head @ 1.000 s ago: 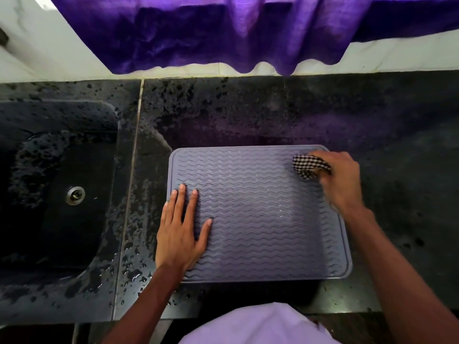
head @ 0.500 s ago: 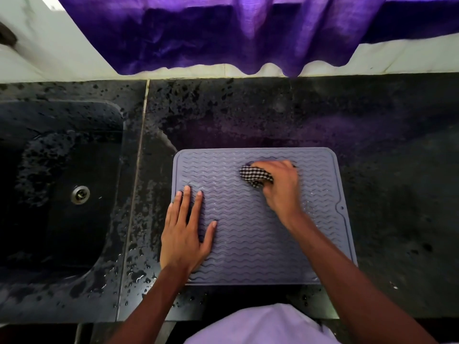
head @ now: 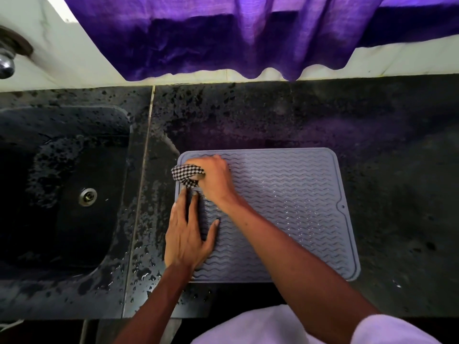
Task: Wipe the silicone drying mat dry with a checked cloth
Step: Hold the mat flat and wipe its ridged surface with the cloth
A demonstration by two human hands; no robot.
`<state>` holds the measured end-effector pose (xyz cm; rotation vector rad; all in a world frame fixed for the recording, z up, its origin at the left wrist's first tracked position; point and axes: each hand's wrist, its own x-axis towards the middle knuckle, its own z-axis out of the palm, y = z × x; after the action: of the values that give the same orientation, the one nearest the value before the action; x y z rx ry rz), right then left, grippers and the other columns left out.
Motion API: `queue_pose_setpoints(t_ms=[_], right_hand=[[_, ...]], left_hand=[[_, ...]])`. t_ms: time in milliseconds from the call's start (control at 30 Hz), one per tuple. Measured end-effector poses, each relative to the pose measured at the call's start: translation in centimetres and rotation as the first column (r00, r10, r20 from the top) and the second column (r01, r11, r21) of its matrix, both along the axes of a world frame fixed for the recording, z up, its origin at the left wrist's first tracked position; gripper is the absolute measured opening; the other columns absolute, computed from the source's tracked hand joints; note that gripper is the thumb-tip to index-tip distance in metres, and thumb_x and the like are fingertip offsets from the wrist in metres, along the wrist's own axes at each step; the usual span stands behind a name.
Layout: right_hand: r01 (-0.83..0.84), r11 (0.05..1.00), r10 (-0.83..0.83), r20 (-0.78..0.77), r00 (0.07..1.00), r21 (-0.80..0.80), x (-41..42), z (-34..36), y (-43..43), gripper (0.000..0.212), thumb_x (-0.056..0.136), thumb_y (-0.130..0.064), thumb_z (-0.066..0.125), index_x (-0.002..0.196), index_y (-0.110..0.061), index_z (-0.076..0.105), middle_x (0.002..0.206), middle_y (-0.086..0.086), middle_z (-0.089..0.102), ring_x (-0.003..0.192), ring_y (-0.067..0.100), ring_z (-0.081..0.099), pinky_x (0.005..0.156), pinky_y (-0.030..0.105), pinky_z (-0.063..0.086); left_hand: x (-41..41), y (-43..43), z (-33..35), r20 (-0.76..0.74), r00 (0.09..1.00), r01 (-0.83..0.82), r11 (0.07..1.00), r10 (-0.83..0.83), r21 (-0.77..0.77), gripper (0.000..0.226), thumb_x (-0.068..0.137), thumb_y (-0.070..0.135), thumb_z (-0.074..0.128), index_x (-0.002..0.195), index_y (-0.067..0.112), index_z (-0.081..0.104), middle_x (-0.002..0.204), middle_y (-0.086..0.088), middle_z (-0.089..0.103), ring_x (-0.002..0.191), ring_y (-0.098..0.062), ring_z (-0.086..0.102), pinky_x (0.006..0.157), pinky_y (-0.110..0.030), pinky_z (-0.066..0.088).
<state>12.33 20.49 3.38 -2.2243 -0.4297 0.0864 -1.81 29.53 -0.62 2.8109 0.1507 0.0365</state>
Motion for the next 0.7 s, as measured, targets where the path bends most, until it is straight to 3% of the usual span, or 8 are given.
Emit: queue_pose_setpoints(t_ms=[67, 200, 333, 467, 600, 700], right_hand=[[0.065, 0.997, -0.068, 0.045, 0.997, 0.050, 0.2, 0.9, -1.9, 0.042, 0.069, 0.000, 0.070, 0.101, -0.027, 0.074, 0.092, -0.005, 0.074, 0.086, 0.019, 0.063, 0.079, 0.034, 0.051], [0.162, 0.983, -0.144, 0.186, 0.972, -0.087, 0.9, 0.9, -8.2, 0.046, 0.069, 0.001, 0.074, 0.107, -0.025, 0.073, 0.100, -0.007, 0.073, 0.083, 0.018, 0.058, 0.074, 0.029, 0.040], [0.156, 0.972, -0.128, 0.166, 0.978, -0.174, 0.0, -1.1, -11.8, 0.052, 0.063, 0.006, 0.075, 0.107, -0.020, 0.073, 0.102, 0.000, 0.073, 0.089, 0.024, 0.059, 0.078, 0.031, 0.042], [0.201, 0.957, -0.167, 0.170, 0.971, -0.209, -1.1, -2.7, -10.3, 0.056, 0.064, 0.006, 0.073, 0.112, -0.022, 0.071, 0.102, -0.003, 0.071, 0.087, 0.018, 0.049, 0.072, 0.024, 0.027], [0.132, 0.981, -0.109, 0.160, 0.981, -0.139, -1.2, -2.7, -6.4, 0.051, 0.065, 0.000, 0.061, 0.111, -0.021, 0.072, 0.096, -0.002, 0.069, 0.087, 0.022, 0.050, 0.074, 0.036, 0.042], [0.104, 0.985, -0.082, 0.157, 0.984, -0.138, -1.2, -2.6, -3.3, 0.051, 0.065, 0.001, 0.070, 0.109, -0.023, 0.073, 0.094, -0.003, 0.068, 0.086, 0.023, 0.053, 0.077, 0.039, 0.045]], left_hand=[[0.1, 0.0, 0.0, 0.023, 1.000, 0.017, 1.000, -0.017, 0.000, 0.082, 0.097, 0.061, 0.045, 0.157, 0.007, 0.032, 0.170, -0.012, 0.016, 0.155, -0.027, 0.022, 0.125, -0.039, 0.022], [0.1, 0.0, -0.2, 0.048, 0.999, 0.020, 1.000, -0.020, -0.006, 0.080, 0.097, 0.057, 0.052, 0.157, 0.007, 0.033, 0.169, -0.011, 0.019, 0.154, -0.027, 0.023, 0.126, -0.039, 0.020], [-0.1, -0.1, -0.7, 0.143, 0.989, 0.048, 0.998, -0.042, -0.037, 0.070, 0.097, 0.045, 0.059, 0.149, 0.001, 0.045, 0.156, -0.017, 0.041, 0.147, -0.033, 0.037, 0.118, -0.051, 0.036], [-0.2, -0.1, -1.0, 0.152, 0.987, 0.053, 0.998, -0.056, 0.025, 0.065, 0.100, 0.046, 0.053, 0.146, -0.001, 0.051, 0.149, -0.015, 0.052, 0.145, -0.033, 0.040, 0.116, -0.051, 0.038], [-0.1, 0.0, -1.2, 0.193, 0.978, 0.078, 0.996, -0.084, 0.039, 0.064, 0.101, 0.044, 0.051, 0.143, -0.003, 0.053, 0.147, -0.016, 0.055, 0.142, -0.034, 0.046, 0.117, -0.051, 0.038], [-0.1, 0.0, -1.3, 0.179, 0.981, 0.074, 0.997, -0.078, 0.033, 0.064, 0.102, 0.046, 0.047, 0.145, -0.002, 0.052, 0.149, -0.015, 0.053, 0.144, -0.033, 0.044, 0.117, -0.050, 0.037]])
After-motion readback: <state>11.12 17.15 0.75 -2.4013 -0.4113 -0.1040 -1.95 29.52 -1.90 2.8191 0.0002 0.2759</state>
